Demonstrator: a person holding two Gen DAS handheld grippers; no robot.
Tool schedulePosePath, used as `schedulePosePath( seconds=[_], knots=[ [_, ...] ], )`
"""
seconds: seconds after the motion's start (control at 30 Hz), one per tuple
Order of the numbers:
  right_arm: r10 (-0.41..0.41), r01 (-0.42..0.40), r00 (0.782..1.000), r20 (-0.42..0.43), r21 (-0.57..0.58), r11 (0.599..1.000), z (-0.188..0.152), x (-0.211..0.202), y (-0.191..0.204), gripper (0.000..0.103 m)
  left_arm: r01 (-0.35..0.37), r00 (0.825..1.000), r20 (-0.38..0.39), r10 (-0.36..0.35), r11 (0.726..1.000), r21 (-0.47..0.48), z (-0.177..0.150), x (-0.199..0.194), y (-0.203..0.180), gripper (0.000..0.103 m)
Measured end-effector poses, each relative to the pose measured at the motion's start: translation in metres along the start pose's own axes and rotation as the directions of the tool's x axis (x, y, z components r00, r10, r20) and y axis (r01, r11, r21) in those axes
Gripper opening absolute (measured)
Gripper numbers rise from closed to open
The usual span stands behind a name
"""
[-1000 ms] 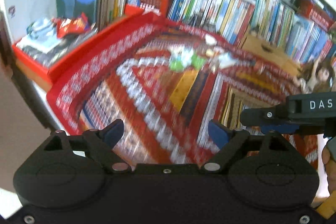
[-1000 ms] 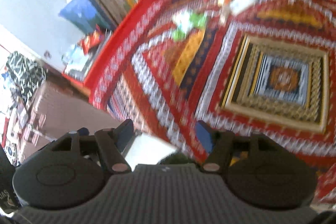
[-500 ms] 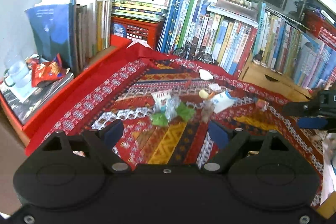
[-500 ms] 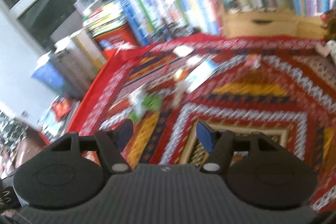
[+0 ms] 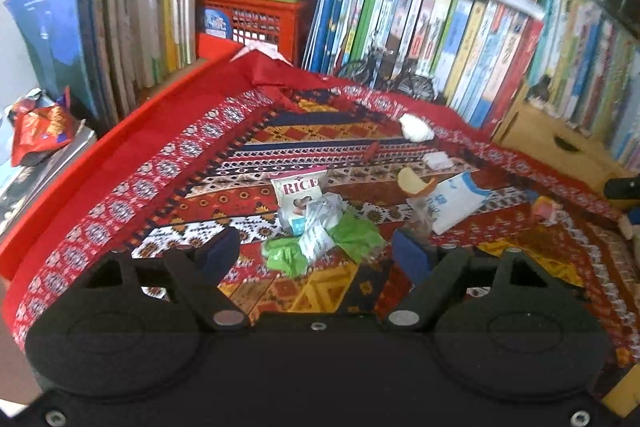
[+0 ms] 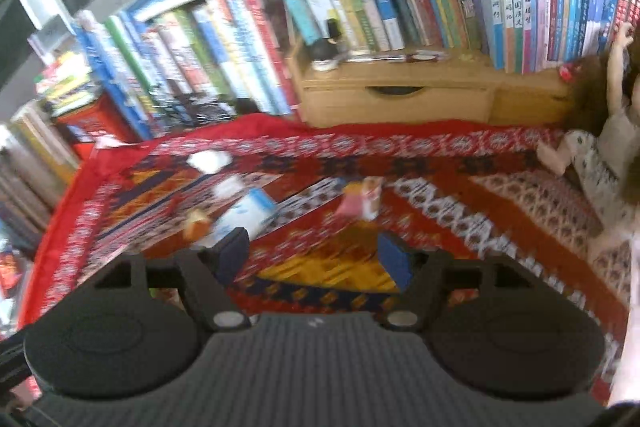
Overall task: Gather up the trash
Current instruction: 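Grasp crumpled newspaper and green plastic with the left tool while the right tool grasps the pink snack bag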
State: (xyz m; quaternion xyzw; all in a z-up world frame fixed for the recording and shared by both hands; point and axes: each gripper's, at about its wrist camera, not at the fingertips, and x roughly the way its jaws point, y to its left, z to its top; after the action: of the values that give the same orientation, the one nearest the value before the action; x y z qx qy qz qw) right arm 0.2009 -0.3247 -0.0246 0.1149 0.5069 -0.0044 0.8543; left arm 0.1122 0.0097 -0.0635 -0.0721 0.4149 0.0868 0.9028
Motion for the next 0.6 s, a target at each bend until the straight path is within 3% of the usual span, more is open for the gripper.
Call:
schedulePosePath(
  seconds=[0.17, 0.4, 0.6],
  knots=[
    [-0.038, 0.038, 0.999, -0.036, -0.004, 0.999, 0.016, 0.043, -0.016, 0.082, -0.063, 0.997, -0.048, 0.066, 0.997, 0.053, 0.005, 0.049, -0.011, 0.069],
    [-0.057, 0.058, 0.992, -0.111, 0.010, 0.998, 0.027, 0.097, -0.036, 0.083, -0.093, 0.992, -0.073, 0.102, 0.989, 0.115, 0.002, 0.090, -0.016, 0.069],
    [-0.052, 0.045, 0.982, -0.181, -0.043, 0.998, 0.035, 0.130, -0.035, 0.085, -0.068, 0.992, -0.096, 0.080, 0.990, 0.126, -0.001, 0.104, -0.017, 0.067]
  ],
)
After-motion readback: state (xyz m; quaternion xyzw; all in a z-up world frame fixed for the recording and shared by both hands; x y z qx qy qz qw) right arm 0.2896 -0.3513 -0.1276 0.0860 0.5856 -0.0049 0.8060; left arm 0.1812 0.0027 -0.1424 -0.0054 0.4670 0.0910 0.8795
